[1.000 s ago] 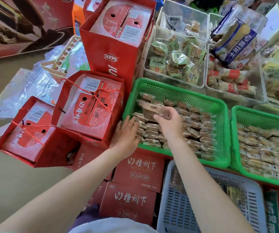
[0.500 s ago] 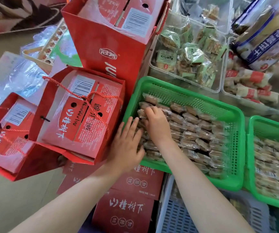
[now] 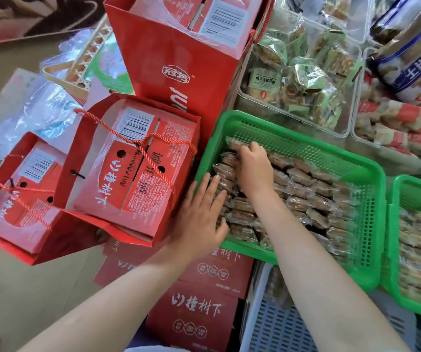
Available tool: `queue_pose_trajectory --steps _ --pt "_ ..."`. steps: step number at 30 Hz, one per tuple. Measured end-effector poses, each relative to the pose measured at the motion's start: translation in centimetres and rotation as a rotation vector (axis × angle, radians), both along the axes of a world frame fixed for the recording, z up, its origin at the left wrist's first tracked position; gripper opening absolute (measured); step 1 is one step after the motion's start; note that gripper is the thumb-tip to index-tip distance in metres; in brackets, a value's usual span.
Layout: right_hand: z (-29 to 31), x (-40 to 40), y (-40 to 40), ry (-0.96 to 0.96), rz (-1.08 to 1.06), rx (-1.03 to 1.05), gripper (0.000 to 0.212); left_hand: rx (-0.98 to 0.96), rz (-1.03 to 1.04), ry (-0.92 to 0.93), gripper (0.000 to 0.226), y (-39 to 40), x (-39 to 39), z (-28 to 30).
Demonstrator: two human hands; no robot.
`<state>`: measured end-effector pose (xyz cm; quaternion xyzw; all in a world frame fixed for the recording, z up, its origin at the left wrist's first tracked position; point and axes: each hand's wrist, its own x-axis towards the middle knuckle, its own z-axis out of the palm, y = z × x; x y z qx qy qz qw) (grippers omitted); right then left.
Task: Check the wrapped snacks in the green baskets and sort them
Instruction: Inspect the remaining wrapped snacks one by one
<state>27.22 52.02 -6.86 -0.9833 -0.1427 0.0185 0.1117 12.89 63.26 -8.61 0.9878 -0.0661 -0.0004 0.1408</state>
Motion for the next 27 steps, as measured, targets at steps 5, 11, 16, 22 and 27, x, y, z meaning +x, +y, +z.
queue_pose_trajectory --steps 5,11,16,22,27 --pt "0.1 0.2 0.1 0.068 0.009 0.031 0.032 -0.004 0.001 -0.007 0.066 0.0 0.0 -0.1" --pt "3.0 0.0 -0.2 0.243 -0.067 0.273 0.023 0.019 -0.014 0.006 0.068 0.1 0.0 -0.2" --pt "7.8 -3.3 -1.5 0.036 -0.205 0.628 0.009 0.037 -0.038 0.081 0.071 0.2 0.0 0.3" --pt "10.0 -11.1 -5.4 0.148 -0.676 0.994 0.010 -0.680 0.233 0.246 0.049 -0.1 -1.0 4.8" --pt "10.3 -16.7 -6.9 0.375 -0.757 1.089 0.008 -1.399 0.516 0.356 0.027 -2.3 -4.0 11.9"
